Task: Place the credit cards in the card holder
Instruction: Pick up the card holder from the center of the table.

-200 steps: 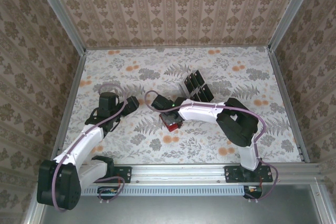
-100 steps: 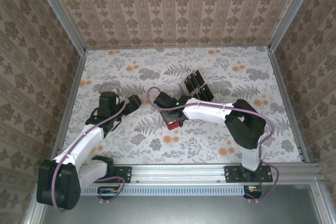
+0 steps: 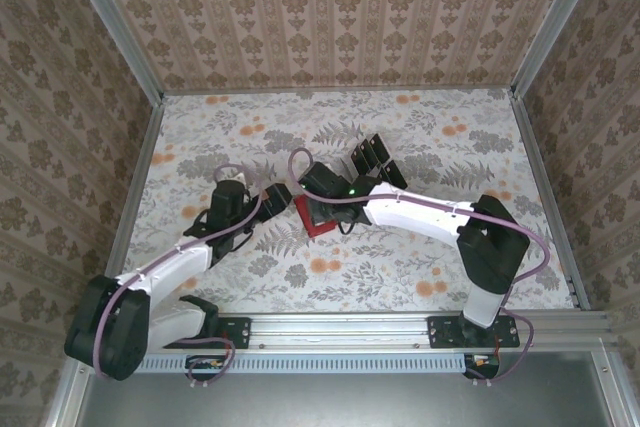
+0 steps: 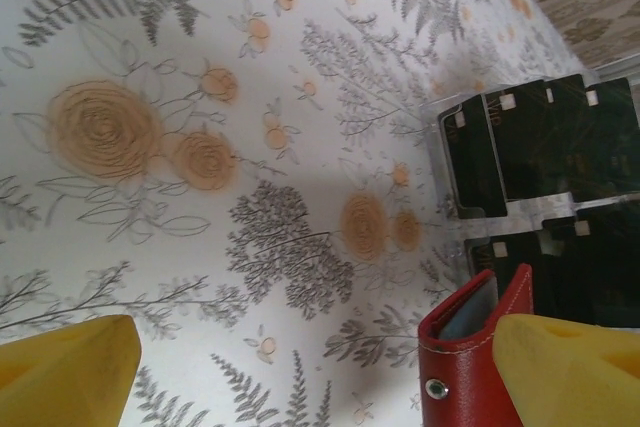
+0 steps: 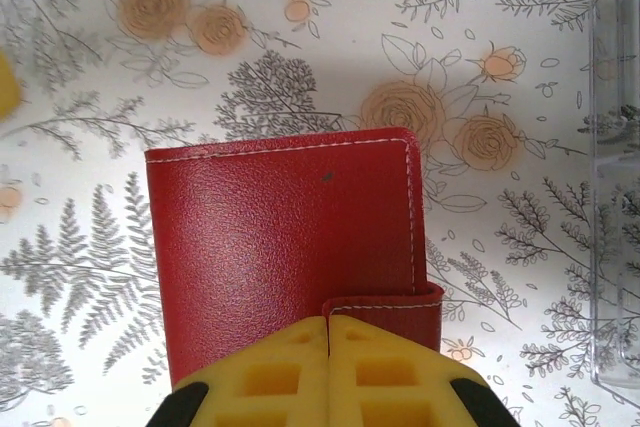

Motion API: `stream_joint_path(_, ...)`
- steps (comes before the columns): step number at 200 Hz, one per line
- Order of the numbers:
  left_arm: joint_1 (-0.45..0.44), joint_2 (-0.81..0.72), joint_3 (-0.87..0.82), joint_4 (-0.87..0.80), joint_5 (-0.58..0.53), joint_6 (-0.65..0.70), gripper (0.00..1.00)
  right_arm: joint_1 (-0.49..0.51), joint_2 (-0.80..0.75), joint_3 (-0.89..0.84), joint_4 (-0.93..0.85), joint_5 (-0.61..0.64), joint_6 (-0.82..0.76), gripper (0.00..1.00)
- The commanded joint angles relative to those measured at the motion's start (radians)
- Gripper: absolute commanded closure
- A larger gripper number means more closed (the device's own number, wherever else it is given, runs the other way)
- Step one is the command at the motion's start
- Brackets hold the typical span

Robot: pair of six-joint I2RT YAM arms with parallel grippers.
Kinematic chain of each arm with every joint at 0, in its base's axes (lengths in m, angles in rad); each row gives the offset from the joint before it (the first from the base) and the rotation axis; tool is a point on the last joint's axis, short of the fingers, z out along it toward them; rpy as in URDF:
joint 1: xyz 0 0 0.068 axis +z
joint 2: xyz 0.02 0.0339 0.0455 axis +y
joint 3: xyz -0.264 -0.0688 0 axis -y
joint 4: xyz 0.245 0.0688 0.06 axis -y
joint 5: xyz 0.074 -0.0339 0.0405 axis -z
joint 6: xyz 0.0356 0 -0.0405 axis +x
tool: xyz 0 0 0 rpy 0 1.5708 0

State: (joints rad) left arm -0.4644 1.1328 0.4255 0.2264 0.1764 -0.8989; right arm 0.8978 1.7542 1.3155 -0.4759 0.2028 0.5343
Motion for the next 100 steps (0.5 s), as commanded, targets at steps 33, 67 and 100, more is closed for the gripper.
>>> stream_joint_path(33, -0.069, 0.005, -0.075, 0.240, -0.093, -0.109, 0.00, -0.017, -0.033, 0.038, 0.045, -0.073, 0.062, 1.00)
stream_joint_path(67, -0.095, 0.012, -0.106, 0.319, -0.135, -0.135, 0.03, -0.019, -0.025, 0.047, 0.057, -0.089, 0.075, 1.00)
stream_joint_path(100, -0.109, 0.036, -0.110, 0.367, -0.150, -0.146, 0.05, -0.019, -0.021, 0.049, 0.072, -0.100, 0.089, 1.00)
